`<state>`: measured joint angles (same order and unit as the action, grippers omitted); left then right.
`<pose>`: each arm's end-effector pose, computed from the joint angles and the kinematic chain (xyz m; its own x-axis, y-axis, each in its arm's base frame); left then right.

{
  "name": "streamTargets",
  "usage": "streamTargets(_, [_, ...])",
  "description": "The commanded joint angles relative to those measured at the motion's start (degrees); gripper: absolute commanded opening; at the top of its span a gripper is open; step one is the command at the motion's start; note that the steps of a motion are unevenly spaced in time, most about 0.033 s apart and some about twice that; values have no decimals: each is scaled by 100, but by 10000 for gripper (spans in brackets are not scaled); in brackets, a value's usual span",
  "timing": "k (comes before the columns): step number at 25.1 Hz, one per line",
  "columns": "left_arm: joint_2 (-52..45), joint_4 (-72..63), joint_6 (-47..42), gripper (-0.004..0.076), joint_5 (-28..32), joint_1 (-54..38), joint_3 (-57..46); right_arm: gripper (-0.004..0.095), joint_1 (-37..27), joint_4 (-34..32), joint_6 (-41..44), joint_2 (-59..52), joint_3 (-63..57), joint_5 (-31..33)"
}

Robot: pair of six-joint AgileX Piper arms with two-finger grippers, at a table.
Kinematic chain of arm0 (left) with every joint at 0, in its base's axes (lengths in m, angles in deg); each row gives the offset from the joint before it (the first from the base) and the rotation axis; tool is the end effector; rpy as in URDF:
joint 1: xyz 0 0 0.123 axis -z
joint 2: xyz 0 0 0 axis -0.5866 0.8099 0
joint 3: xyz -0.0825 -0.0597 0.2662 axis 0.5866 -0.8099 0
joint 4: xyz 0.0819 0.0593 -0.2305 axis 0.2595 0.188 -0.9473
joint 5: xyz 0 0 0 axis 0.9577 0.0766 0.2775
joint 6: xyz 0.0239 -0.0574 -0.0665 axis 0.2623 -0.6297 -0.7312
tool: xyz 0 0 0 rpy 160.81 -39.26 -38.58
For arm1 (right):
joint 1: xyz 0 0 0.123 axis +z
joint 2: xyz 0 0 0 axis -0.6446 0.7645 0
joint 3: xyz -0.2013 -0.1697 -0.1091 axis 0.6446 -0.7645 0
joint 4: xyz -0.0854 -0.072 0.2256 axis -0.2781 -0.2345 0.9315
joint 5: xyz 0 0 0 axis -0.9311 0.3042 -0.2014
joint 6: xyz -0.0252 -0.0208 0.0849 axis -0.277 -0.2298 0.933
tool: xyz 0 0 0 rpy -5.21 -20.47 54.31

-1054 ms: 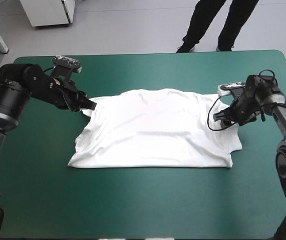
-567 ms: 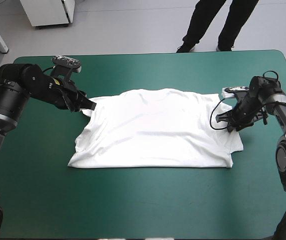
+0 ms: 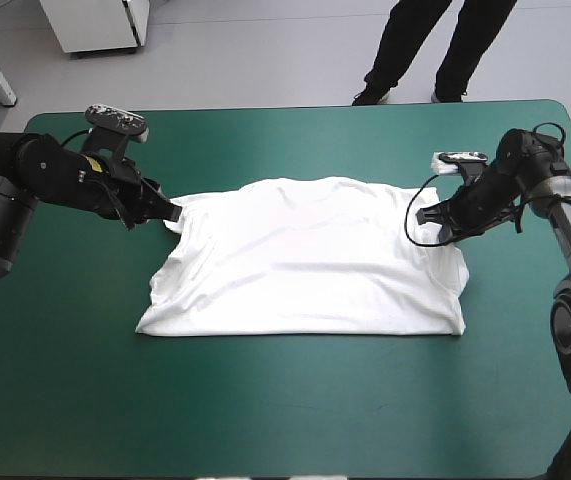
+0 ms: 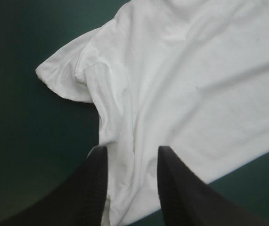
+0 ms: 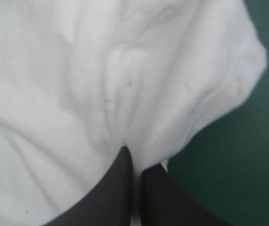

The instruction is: Fold the cloth

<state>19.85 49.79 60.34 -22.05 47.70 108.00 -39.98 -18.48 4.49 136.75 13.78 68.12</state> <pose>0.2706 -0.0722 0.4281 -0.7284 0.3483 -0.5900 0.4469 0.8943 -0.0238 0.3832 0.0232 0.2671 -0.9589 -0.1741 -0.2242 -0.2205 0.9542 0.2022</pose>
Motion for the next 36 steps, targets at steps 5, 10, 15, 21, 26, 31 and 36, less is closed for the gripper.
streamTargets(5, [-302, -129, 9, 258, -156, 7, 185, -13, 1116, -196, -123, -126, 216, -106])
streamTargets(10, [-375, -129, 9, 258, -156, 7, 185, -12, 1161, -269, -72, 236, 216, -114])
streamTargets(15, [-375, -129, 9, 246, -156, 7, 185, 52, 1161, 7, -234, 428, 216, -45])
streamTargets(21, [-441, -118, 9, 246, -156, 7, 185, 351, 1161, -43, -249, 440, 299, 213])
streamTargets(26, [-603, -27, 9, 246, -166, 7, 185, 532, 1161, -267, -112, 310, 530, 335])
streamTargets(31, [-891, 625, -198, 246, -163, 7, 142, 531, 1022, -481, 38, -103, 571, 323])
streamTargets(36, [-1264, 1022, -483, 246, -163, 7, -639, 531, 613, -523, 352, -834, 424, 323])
